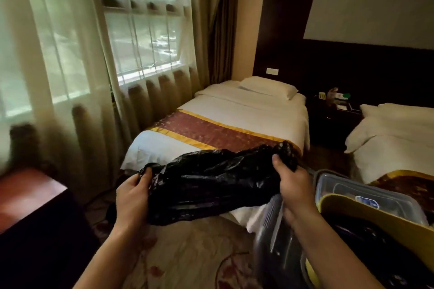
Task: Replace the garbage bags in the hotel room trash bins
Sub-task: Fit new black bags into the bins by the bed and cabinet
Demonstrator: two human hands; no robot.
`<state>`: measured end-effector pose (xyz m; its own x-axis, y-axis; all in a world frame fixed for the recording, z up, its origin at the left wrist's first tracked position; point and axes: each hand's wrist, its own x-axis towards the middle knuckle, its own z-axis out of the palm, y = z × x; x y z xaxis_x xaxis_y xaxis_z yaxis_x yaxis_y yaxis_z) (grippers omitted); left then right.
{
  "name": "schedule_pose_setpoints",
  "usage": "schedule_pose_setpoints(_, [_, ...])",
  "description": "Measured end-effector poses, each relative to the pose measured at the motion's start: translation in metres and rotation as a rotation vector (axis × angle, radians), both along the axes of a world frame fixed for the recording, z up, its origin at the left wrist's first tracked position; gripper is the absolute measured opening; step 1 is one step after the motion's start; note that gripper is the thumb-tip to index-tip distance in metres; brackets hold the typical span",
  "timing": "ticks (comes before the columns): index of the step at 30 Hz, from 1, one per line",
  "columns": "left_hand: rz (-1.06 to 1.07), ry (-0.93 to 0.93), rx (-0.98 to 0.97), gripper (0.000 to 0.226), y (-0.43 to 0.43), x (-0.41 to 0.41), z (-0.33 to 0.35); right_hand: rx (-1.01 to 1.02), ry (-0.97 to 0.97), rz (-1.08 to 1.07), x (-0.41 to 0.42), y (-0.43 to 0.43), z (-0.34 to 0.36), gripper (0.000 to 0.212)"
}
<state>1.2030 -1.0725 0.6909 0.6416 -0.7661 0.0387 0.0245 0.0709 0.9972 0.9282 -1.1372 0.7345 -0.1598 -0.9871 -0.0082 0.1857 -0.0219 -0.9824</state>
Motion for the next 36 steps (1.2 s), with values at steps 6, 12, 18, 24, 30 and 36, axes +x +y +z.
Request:
schedule_pose_setpoints(6, [0.157, -0.2, 0.178, 0.032, 0.002, 0.084, -0.024, -0.085, 0.094, 0.122, 0.088, -0.01, 0.003, 0.012])
schedule_pose_setpoints(12, [-0.36, -0.598, 0.262, 0.07, -0.006, 0.129, -0.019, -0.205, 0.274, 0.38, 0.161, -0.008, 0.004, 0.01])
schedule_pose_setpoints(18, [-0.19, -0.361, 0.344, 0.025, -0.01, 0.192, -0.058, -0.242, 0.556, 0.215, 0.186, -0.033, -0.014, 0.02])
schedule_pose_setpoints(24, [0.046, -0.095, 0.366, 0.02, 0.006, 0.241, -0.074, -0.102, 0.597, 0.157, 0.215, -0.052, -0.031, 0.021])
schedule_pose_setpoints(30, [-0.194, 0.042, 0.307, 0.038, 0.016, 0.256, -0.07, -0.011, 0.576, 0.449, 0.265, -0.059, -0.033, 0.019])
schedule_pose_setpoints(36, [0.063, -0.207, 0.283, 0.058, 0.009, 0.285, -0.096, -0.087, 0.555, 0.443, 0.304, -0.074, -0.048, 0.051])
